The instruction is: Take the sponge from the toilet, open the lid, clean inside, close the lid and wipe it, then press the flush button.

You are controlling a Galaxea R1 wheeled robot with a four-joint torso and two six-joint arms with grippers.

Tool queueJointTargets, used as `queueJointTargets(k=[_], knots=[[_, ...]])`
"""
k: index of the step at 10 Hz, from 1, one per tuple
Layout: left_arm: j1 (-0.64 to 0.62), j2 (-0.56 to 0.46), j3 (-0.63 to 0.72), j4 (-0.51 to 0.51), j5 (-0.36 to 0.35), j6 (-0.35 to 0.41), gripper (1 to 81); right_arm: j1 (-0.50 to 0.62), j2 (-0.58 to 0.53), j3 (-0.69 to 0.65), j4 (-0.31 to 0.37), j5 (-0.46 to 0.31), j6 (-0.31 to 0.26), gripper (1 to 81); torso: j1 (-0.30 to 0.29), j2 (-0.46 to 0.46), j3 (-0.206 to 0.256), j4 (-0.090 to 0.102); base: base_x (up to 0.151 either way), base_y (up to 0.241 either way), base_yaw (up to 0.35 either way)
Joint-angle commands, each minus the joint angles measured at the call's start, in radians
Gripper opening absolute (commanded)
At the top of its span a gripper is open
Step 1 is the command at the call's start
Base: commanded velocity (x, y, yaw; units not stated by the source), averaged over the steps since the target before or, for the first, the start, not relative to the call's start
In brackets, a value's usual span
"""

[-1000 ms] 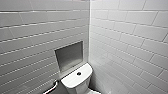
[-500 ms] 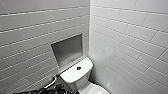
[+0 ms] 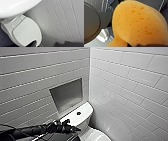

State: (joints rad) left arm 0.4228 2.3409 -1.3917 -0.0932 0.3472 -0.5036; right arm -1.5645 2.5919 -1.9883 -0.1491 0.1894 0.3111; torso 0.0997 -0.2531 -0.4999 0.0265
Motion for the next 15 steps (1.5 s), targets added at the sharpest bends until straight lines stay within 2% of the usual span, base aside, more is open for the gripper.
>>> queueJointTargets(k=[1,2,6,7,9,15], knots=[[-0.207,0.04,-0.056,-0.025,0.053,-0.084,81.1,-0.003,-0.019,0.022,0.011,-0.045,0.002,1.0,0.0,0.0,0.0,0.0,0.0,0.0,0.0],[-0.236,0.066,-0.098,-0.03,0.085,-0.088,81.1,-0.004,-0.02,0.022,0.013,-0.034,0.002,1.0,0.0,0.0,0.0,0.0,0.0,0.0,0.0],[-0.307,0.169,-0.254,-0.019,0.128,-0.11,81.1,-0.003,-0.019,0.023,0.014,-0.034,0.003,1.0,0.0,0.0,-0.001,0.0,0.0,0.0,0.0],[-0.319,0.192,-0.291,-0.014,0.13,-0.11,1.0,-0.001,-0.019,0.023,0.014,-0.034,0.005,1.0,0.0,0.0,-0.001,0.0,0.0,0.0,0.0],[-0.344,0.232,-0.36,-0.016,0.161,-0.11,1.0,-0.003,-0.019,0.027,0.014,-0.034,0.005,1.0,0.0,0.0,-0.001,0.0,0.0,0.0,0.0],[-0.399,0.33,-0.576,0.016,0.184,-0.11,1.0,-0.003,-0.019,0.042,0.013,-0.034,0.005,1.0,0.001,0.001,-0.001,0.0,0.0,0.0,0.0]])
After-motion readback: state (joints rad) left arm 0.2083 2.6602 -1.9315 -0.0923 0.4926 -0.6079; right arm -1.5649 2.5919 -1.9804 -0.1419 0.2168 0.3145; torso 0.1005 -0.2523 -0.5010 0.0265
